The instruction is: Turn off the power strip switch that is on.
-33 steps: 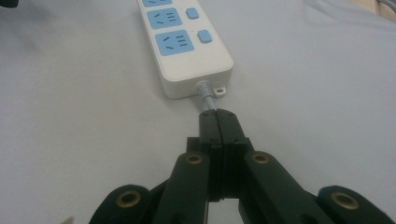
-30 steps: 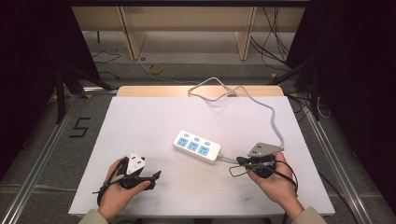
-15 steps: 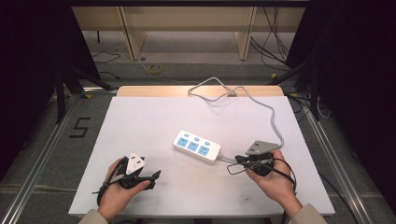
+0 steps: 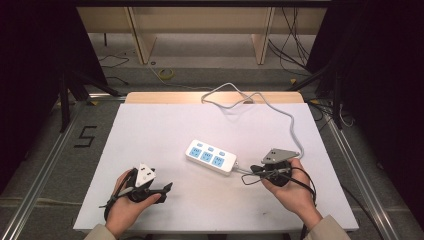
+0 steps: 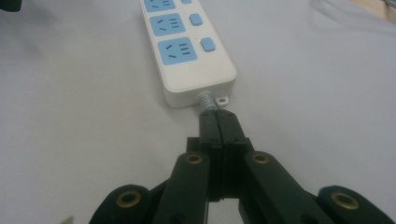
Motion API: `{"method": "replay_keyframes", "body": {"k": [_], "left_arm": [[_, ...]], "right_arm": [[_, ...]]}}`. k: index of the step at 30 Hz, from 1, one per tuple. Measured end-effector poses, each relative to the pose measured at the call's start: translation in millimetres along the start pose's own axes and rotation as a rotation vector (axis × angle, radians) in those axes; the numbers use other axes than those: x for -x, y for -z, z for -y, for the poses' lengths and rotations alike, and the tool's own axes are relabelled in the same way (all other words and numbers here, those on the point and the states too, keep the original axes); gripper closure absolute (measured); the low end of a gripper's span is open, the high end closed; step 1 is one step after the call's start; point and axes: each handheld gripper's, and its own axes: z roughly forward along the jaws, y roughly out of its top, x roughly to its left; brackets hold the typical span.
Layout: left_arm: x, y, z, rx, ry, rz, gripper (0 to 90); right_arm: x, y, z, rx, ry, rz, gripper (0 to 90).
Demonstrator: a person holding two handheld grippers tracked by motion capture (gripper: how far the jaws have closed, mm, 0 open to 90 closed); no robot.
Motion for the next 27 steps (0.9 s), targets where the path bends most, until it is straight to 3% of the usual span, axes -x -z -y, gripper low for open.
{"method": "replay_keyframes", "body": {"k": [27], "left_arm": [[1.6,-0.5,-0.5,0.003,-0.005,0.006,23.1]], "right_arm": [[-1.8,-10.7,-19.8,-0.032,0.024,-0.008,90.0]]}}
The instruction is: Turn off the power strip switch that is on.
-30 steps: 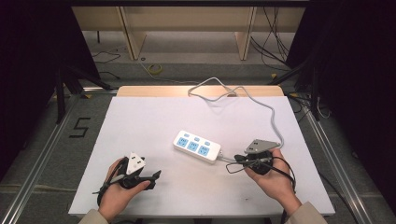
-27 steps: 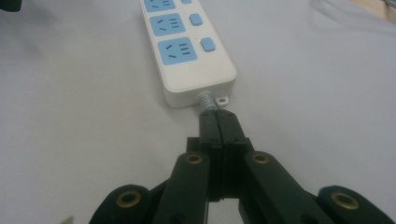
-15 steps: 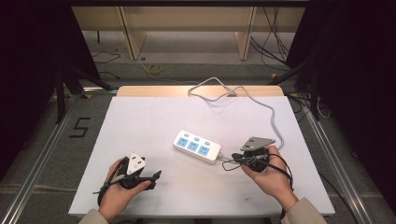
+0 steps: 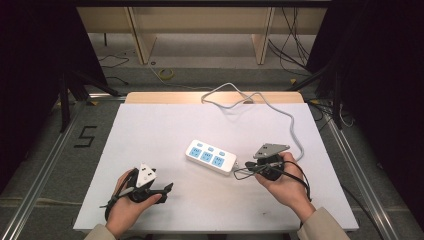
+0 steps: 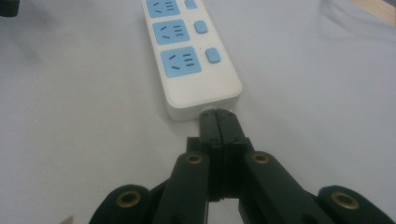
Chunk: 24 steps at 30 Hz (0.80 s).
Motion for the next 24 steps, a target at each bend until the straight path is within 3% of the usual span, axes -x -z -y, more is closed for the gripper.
{"method": "replay_keyframes", "body": {"k": [24], "left_arm": [[-0.3,0.3,-0.1,-0.002,-0.002,0.001,23.1]], "right_arm": [[4.5,-7.7,-17.7,-0.007,0.005,-0.004,90.0]]}}
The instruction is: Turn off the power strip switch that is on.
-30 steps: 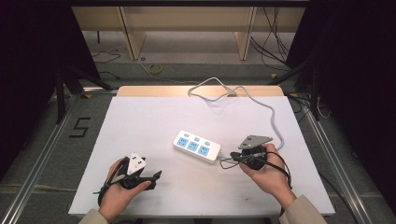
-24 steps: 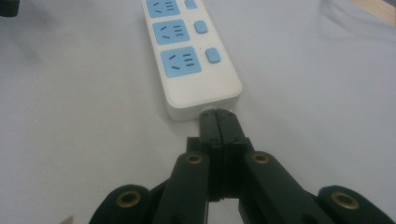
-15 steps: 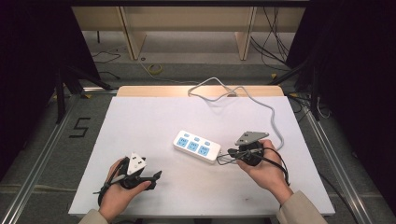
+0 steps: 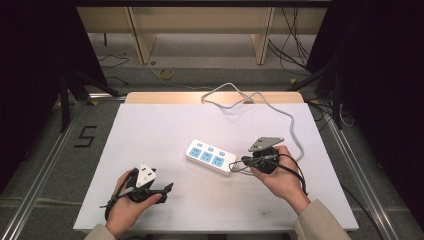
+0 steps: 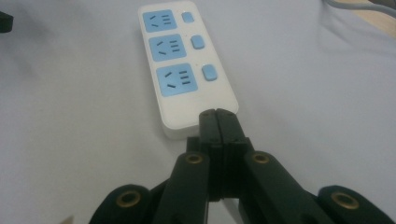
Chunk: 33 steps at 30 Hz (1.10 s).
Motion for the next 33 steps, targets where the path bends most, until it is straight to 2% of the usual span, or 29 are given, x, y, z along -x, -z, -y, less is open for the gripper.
{"method": "replay_keyframes", "body": {"k": [33], "left_arm": [[-0.3,0.1,-0.1,0.001,-0.003,-0.002,23.3]], "right_arm": [[1.6,-17.1,-24.8,-0.039,0.024,-0.015,90.0]]}}
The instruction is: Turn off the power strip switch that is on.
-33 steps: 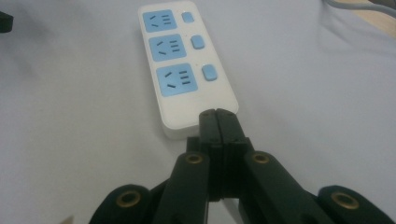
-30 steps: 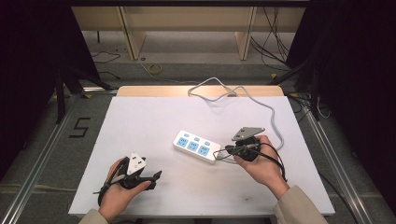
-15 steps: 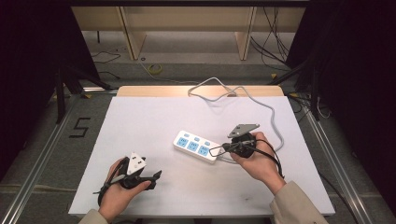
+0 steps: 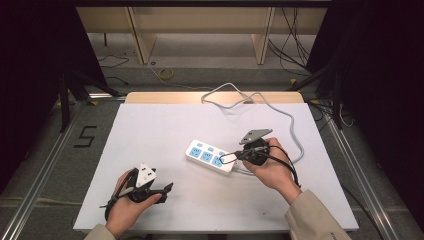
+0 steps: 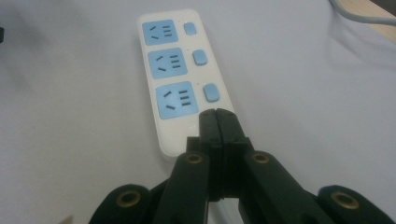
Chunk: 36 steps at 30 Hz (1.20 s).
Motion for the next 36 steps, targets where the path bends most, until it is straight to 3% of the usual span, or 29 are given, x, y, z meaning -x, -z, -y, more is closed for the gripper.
{"method": "replay_keyframes", "body": {"k": [36], "left_arm": [[1.0,-0.3,-0.3,0.004,0.002,0.003,23.3]], "right_arm": [[1.0,-21.0,-25.2,-0.036,0.007,-0.009,90.0]]}}
